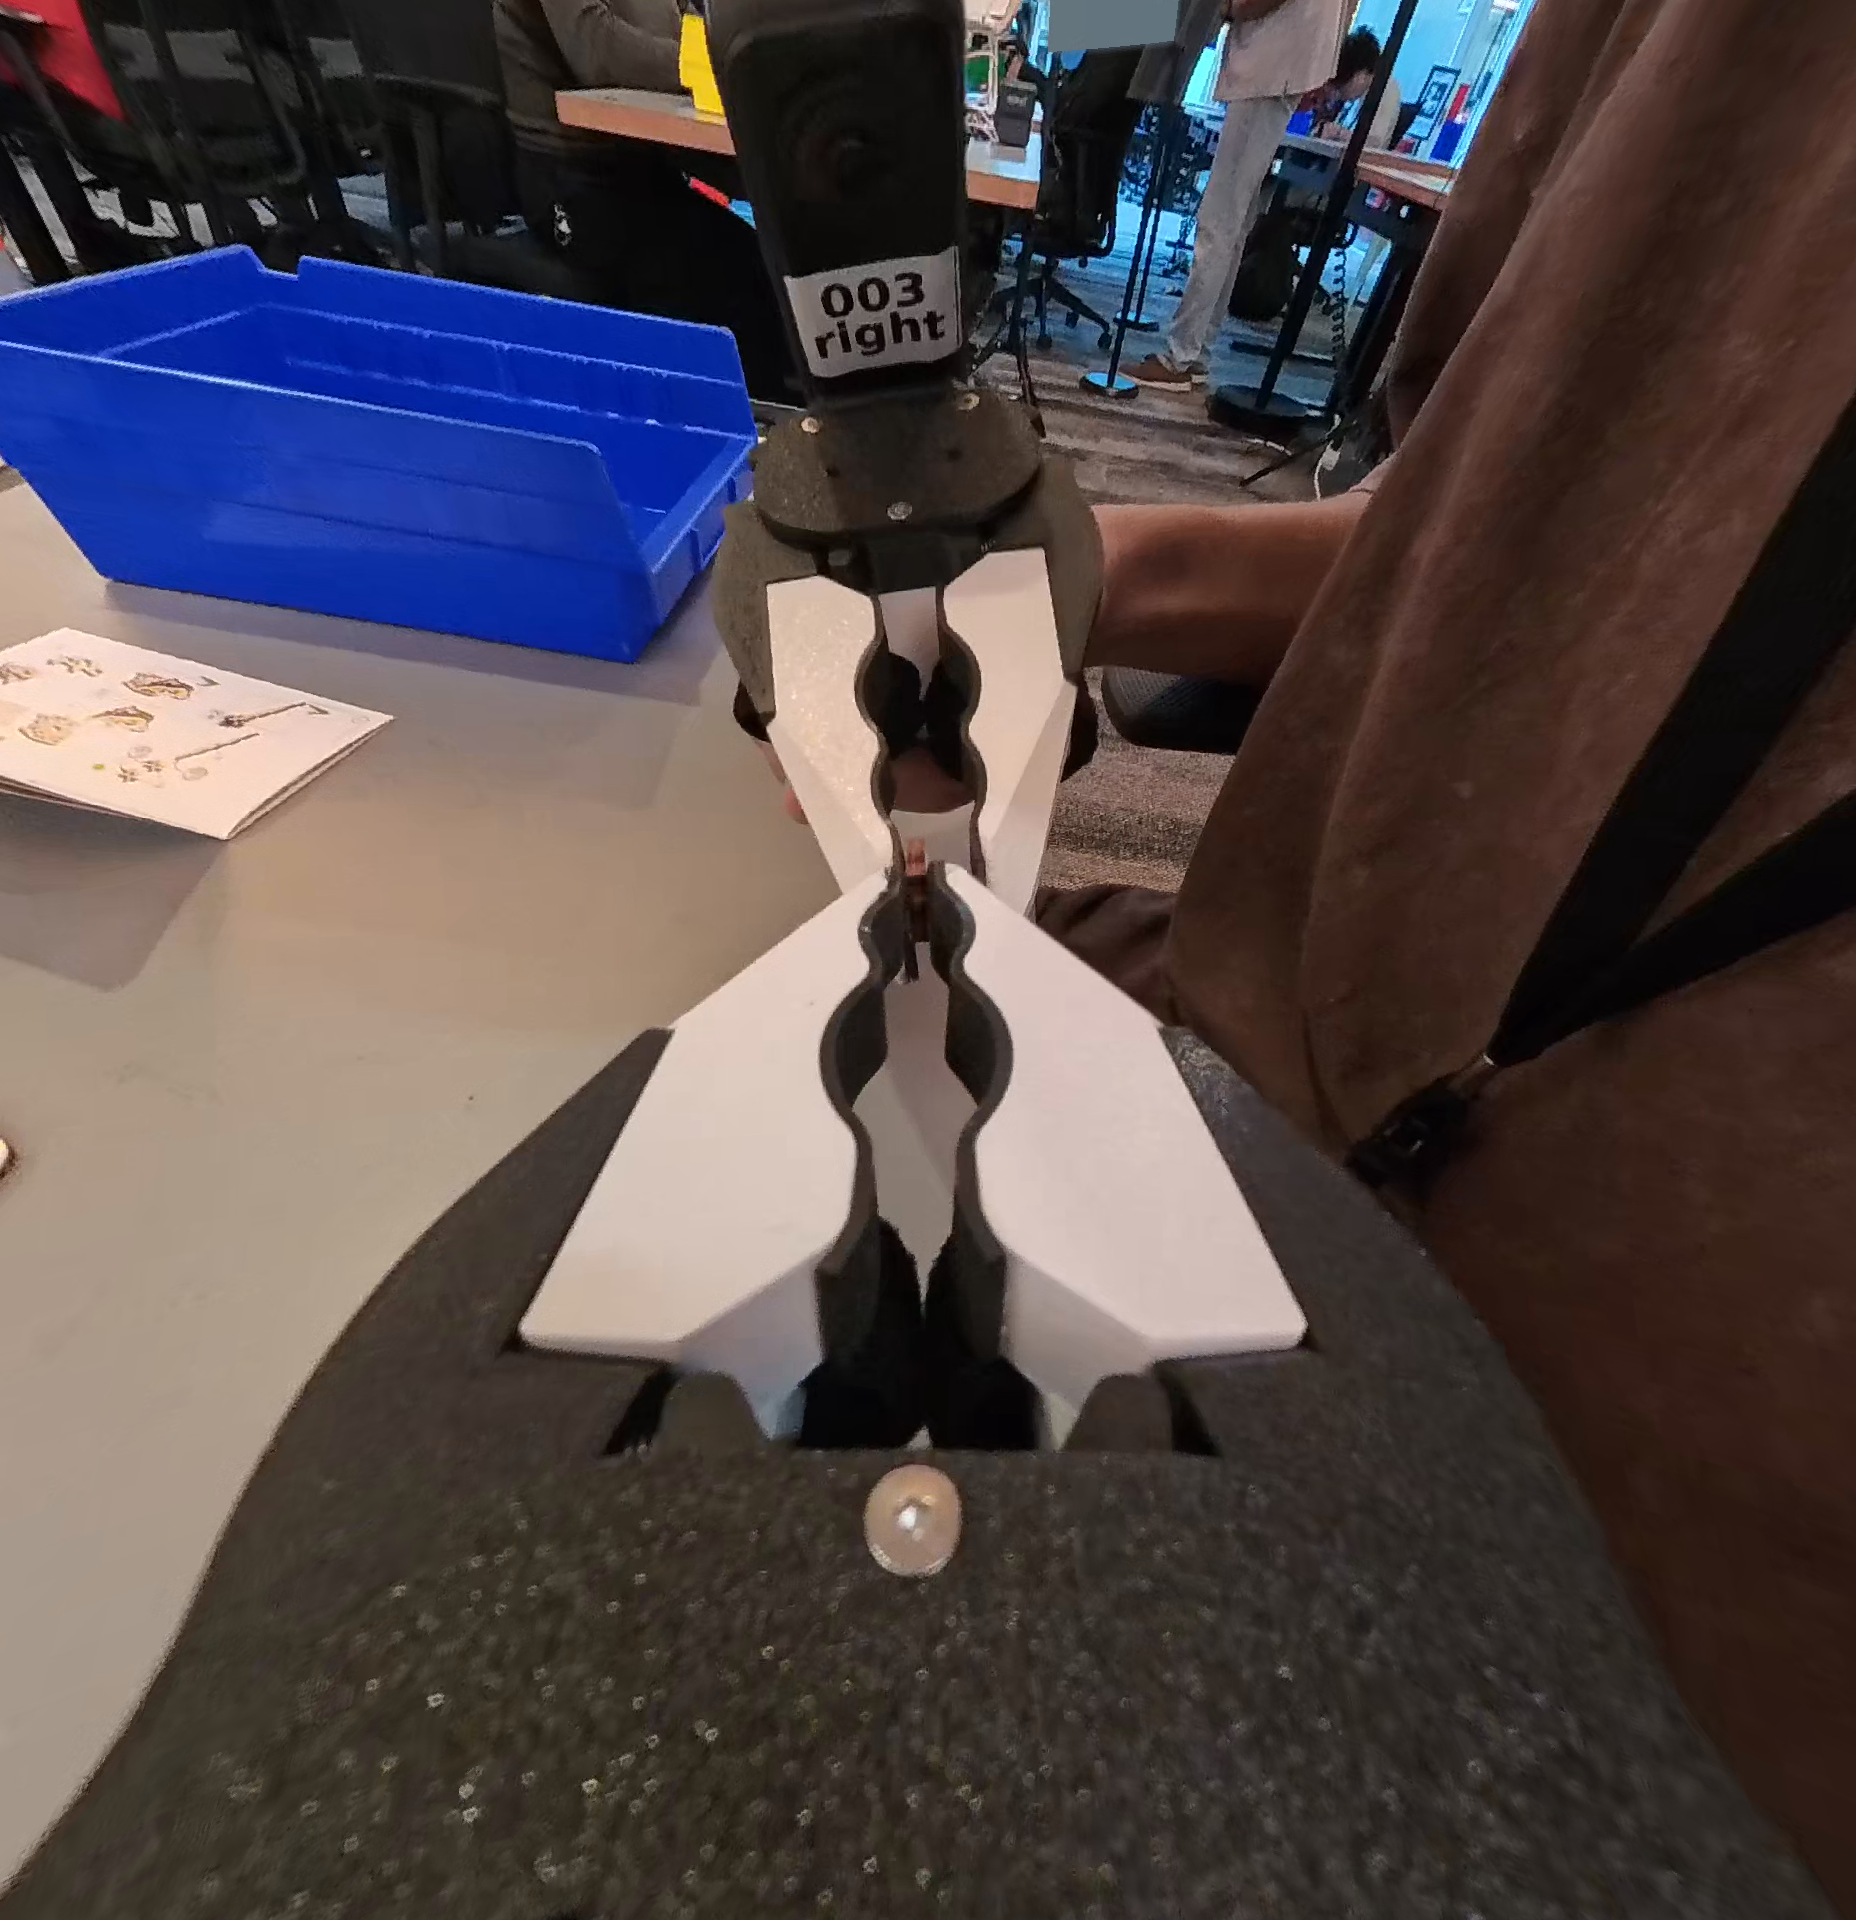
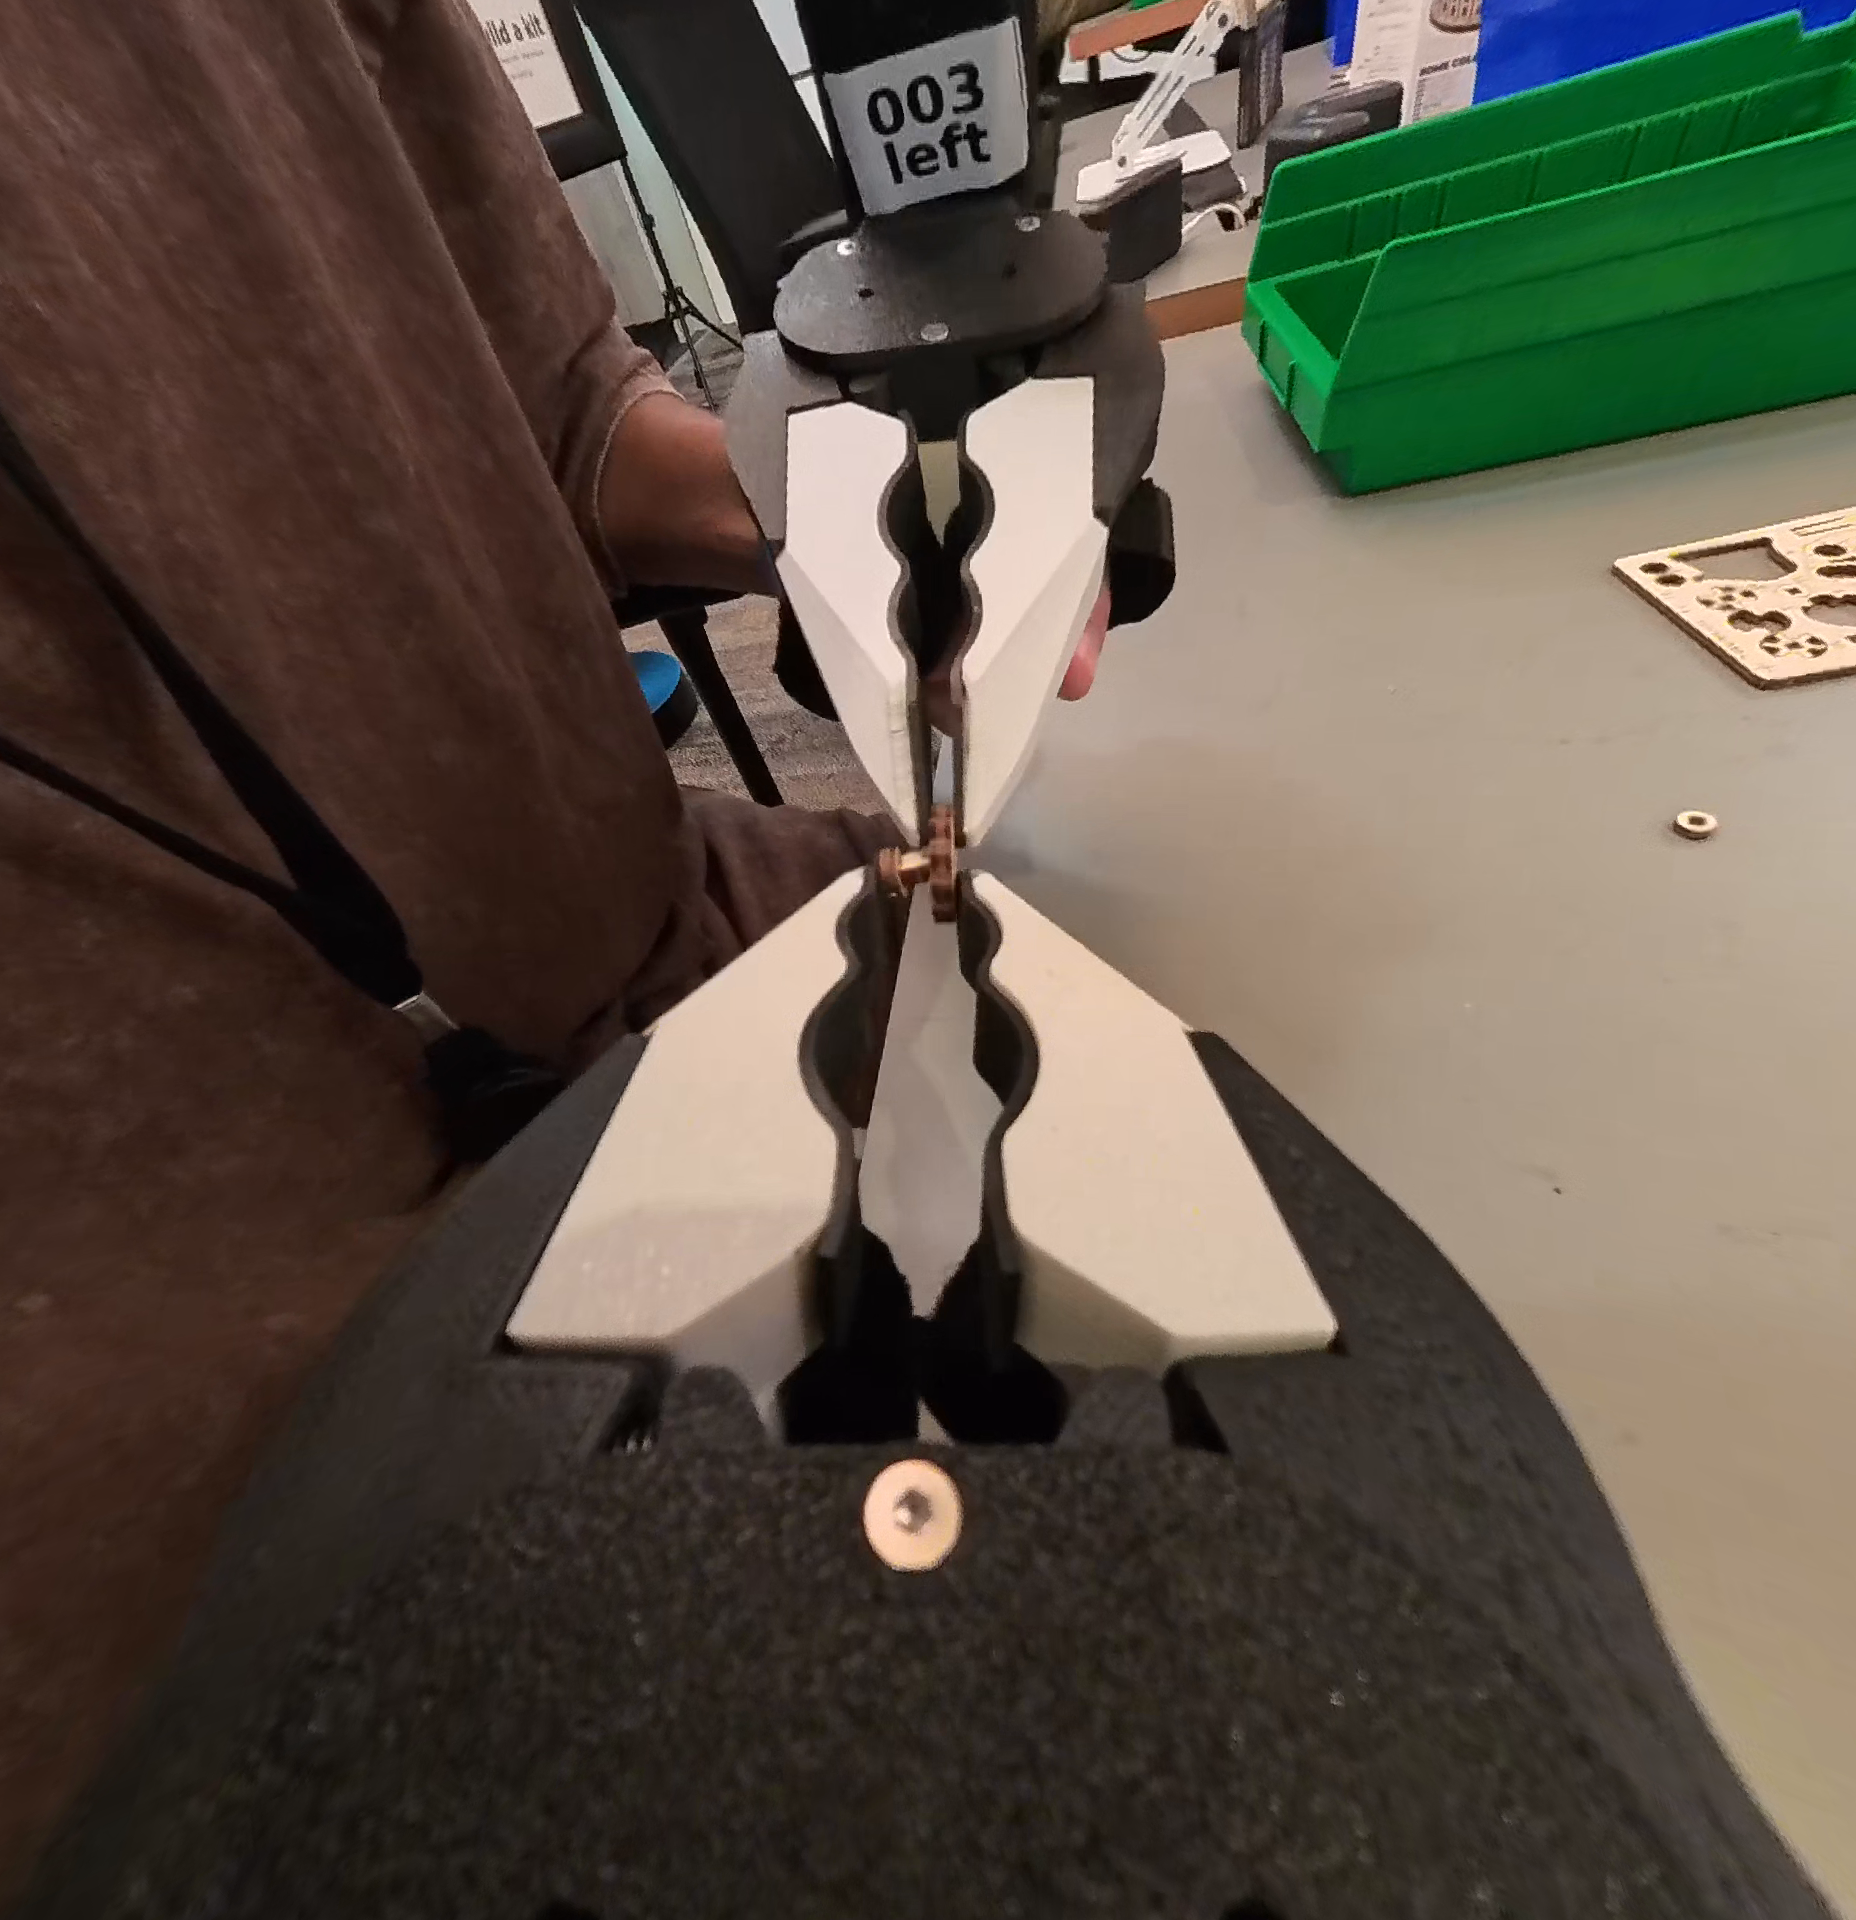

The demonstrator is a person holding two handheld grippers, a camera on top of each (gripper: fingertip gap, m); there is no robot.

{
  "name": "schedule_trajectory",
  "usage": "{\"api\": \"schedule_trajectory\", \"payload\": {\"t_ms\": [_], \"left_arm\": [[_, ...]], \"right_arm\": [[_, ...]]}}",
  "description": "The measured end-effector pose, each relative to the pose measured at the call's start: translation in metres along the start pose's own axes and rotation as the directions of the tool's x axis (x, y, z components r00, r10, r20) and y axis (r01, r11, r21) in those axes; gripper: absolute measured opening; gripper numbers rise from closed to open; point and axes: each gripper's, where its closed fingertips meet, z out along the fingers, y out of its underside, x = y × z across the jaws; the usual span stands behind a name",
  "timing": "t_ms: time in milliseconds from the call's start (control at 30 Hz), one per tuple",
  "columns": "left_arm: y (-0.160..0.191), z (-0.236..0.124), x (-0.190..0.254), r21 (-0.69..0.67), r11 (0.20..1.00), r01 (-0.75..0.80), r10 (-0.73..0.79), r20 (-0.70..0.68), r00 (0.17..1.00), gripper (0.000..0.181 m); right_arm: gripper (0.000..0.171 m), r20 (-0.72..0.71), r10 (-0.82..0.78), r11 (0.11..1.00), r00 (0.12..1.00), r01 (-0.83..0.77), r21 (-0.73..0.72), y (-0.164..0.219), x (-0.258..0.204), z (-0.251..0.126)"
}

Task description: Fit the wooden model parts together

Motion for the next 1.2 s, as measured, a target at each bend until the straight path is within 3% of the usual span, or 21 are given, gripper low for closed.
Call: {"api": "schedule_trajectory", "payload": {"t_ms": [167,333,467,633,900,1000,1100,1200], "left_arm": [[-0.007,-0.003,-0.008,0.044,0.999,-0.015,0.013,0.054,0.998,0.001],[-0.013,-0.004,-0.014,0.112,0.992,0.059,-0.067,0.069,0.995,0.001],[-0.015,-0.004,-0.015,0.139,0.984,0.116,-0.123,0.042,0.992,0.002],[-0.012,-0.003,-0.013,0.095,0.995,-0.038,0.025,0.135,0.991,0.002],[-0.012,-0.003,-0.010,0.041,0.986,-0.160,0.149,0.197,0.969,0.002],[-0.009,-0.003,-0.014,0.033,0.995,-0.091,0.084,0.170,0.982,0.002],[-0.005,-0.008,-0.019,0.009,1.000,-0.007,0.006,0.122,0.992,0.001],[0.009,-0.004,-0.017,-0.057,0.994,0.092,-0.089,0.048,0.995,0.001]], "right_arm": [[0.018,-0.023,0.021,0.997,1.000,-0.019,0.076,-0.013,0.005,-0.007],[0.014,-0.122,-0.031,0.994,0.992,0.043,0.100,-0.022,0.014,-0.010],[0.014,-0.108,0.011,0.994,0.994,0.000,0.110,-0.023,0.014,-0.011],[0.013,-0.071,0.006,0.997,0.997,-0.001,0.071,-0.018,0.011,-0.010],[0.013,-0.051,-0.007,0.997,0.999,0.011,0.078,-0.019,0.007,-0.008],[0.014,-0.078,0.020,0.995,0.997,-0.012,0.096,-0.017,0.013,-0.008],[0.029,-0.151,-0.005,0.997,0.988,0.016,0.074,-0.012,0.023,-0.005],[0.026,-0.156,-0.050,0.996,0.986,0.062,0.071,-0.014,0.021,-0.004]]}}
